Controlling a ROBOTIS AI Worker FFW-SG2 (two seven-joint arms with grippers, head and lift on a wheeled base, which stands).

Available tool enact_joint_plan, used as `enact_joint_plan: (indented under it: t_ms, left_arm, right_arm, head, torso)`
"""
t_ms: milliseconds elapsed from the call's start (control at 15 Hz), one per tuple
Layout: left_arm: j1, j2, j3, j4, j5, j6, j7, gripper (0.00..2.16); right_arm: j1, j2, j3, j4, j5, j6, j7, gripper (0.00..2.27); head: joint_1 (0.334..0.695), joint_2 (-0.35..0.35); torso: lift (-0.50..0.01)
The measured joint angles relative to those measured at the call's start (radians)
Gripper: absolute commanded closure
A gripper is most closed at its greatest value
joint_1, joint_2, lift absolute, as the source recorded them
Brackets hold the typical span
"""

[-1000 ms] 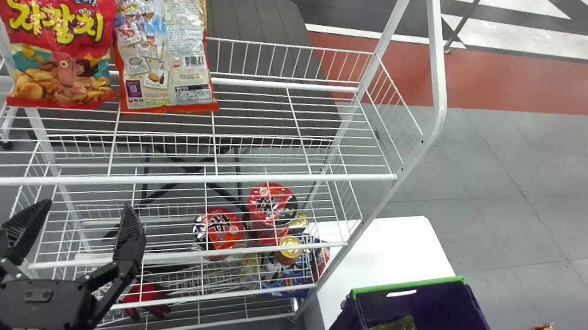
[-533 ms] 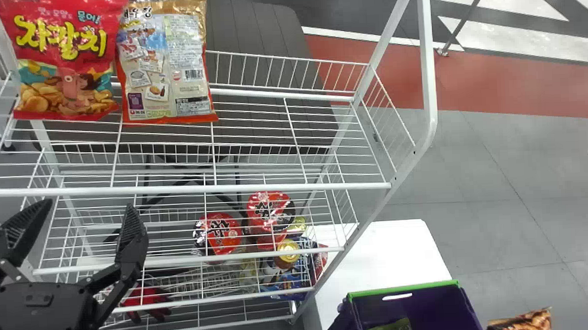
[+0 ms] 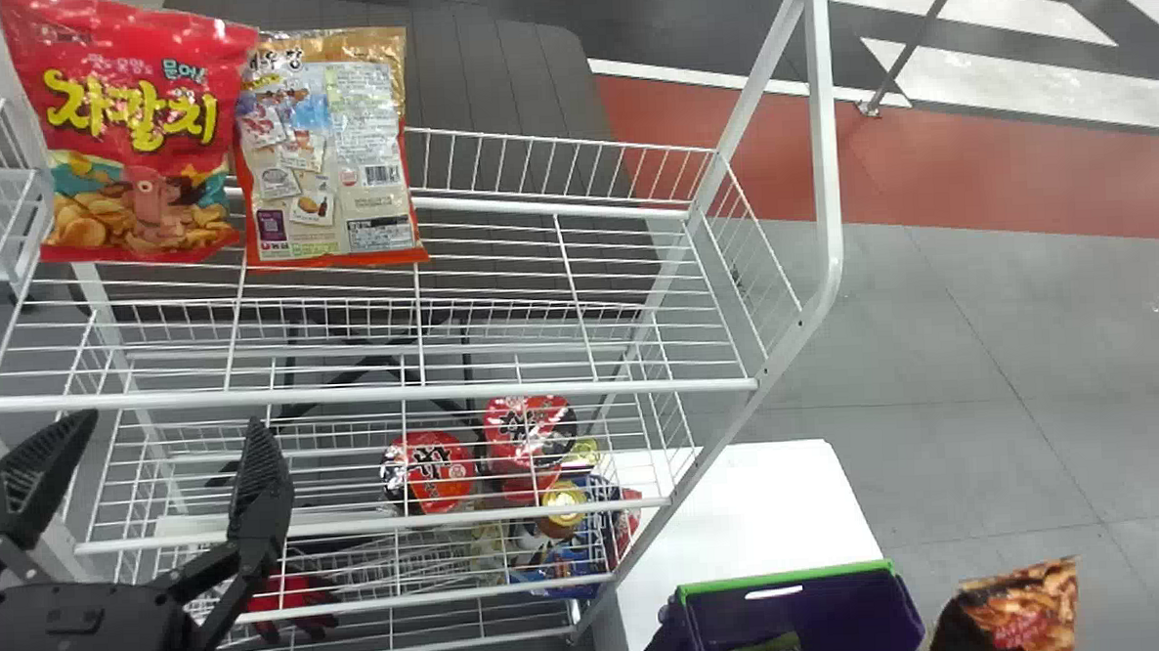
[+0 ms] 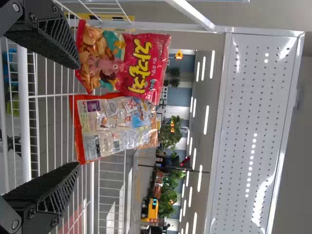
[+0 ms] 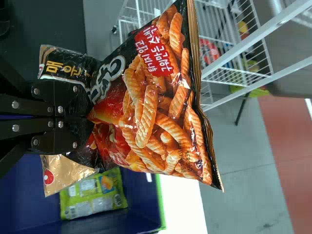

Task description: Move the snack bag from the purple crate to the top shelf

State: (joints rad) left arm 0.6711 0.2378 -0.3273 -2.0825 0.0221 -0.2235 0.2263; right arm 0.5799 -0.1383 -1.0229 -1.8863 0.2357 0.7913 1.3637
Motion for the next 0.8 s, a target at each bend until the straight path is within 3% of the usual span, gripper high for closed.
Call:
enact_joint_plan:
  t_ms: [400, 800]
  left_arm:
    - [0.041, 0.0, -0.001, -0.025, -0.027, -0.01, 0.023, 0.11]
    - [0.048, 0.001, -0.006, -0.028, -0.033, -0.013, 0.031, 0.12]
  right_arm:
    - [-0.001, 0.026, -0.02, -0.106, -0.062, 0.041, 0.0, 1.66]
    - [-0.002, 0.036, -0.024, -0.126, -0.097, 0.046, 0.0, 1.66]
  head:
    - [0.695, -0.35]
    - [0.695, -0.35]
  torso:
    - [0.008]
    - [0.0]
